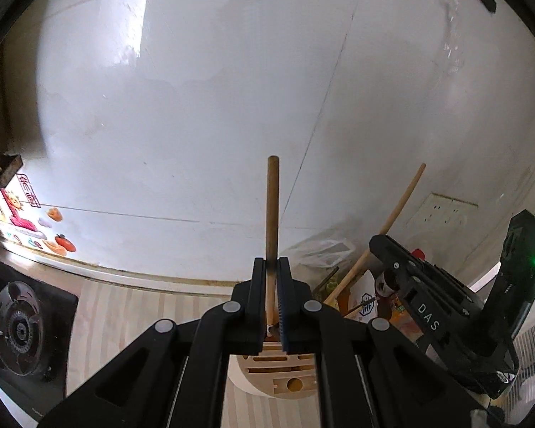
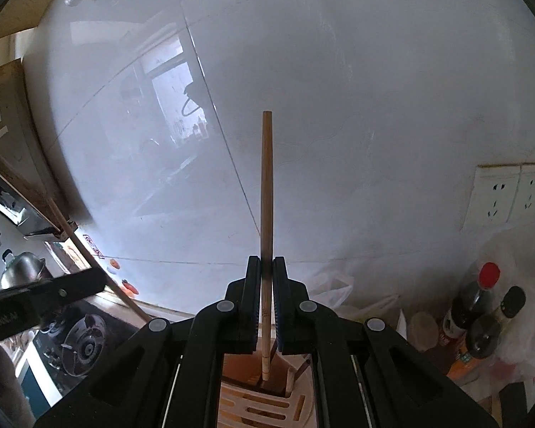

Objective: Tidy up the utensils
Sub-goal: 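Lower both chopsticks into the holder and open both tools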

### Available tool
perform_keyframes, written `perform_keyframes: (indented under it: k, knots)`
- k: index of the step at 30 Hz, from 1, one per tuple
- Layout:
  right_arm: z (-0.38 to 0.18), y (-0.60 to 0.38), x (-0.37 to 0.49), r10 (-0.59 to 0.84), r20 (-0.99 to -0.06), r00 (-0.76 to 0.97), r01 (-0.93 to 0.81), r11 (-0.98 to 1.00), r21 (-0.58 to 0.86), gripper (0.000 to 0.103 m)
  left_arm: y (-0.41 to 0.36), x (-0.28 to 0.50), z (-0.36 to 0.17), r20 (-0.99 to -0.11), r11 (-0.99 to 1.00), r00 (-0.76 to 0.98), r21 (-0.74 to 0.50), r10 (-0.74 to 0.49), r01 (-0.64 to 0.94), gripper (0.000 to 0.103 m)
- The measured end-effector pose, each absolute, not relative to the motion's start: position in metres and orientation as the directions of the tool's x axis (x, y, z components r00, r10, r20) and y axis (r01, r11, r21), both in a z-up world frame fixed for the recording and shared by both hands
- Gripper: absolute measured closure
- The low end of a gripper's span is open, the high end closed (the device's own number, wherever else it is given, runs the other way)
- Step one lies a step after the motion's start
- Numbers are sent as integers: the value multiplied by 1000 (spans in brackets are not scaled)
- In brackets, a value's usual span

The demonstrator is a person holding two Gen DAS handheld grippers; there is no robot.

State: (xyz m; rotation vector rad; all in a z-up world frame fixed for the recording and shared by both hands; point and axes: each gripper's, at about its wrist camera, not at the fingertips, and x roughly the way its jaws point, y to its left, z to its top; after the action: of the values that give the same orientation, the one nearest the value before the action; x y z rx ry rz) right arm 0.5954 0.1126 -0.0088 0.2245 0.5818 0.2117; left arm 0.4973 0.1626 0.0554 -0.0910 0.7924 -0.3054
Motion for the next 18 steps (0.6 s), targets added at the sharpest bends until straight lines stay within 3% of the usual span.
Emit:
perform_keyframes:
  k: [13, 18]
  knots:
    - [-38, 120, 586, 268, -584, 767, -173, 961, 214, 96, 152, 498, 27, -765, 942, 555, -218, -327, 255, 100]
    - [-48, 118, 585, 284, -649, 706, -168, 957, 236, 94, 155, 493, 27, -796, 944, 509, -255, -327, 209, 94]
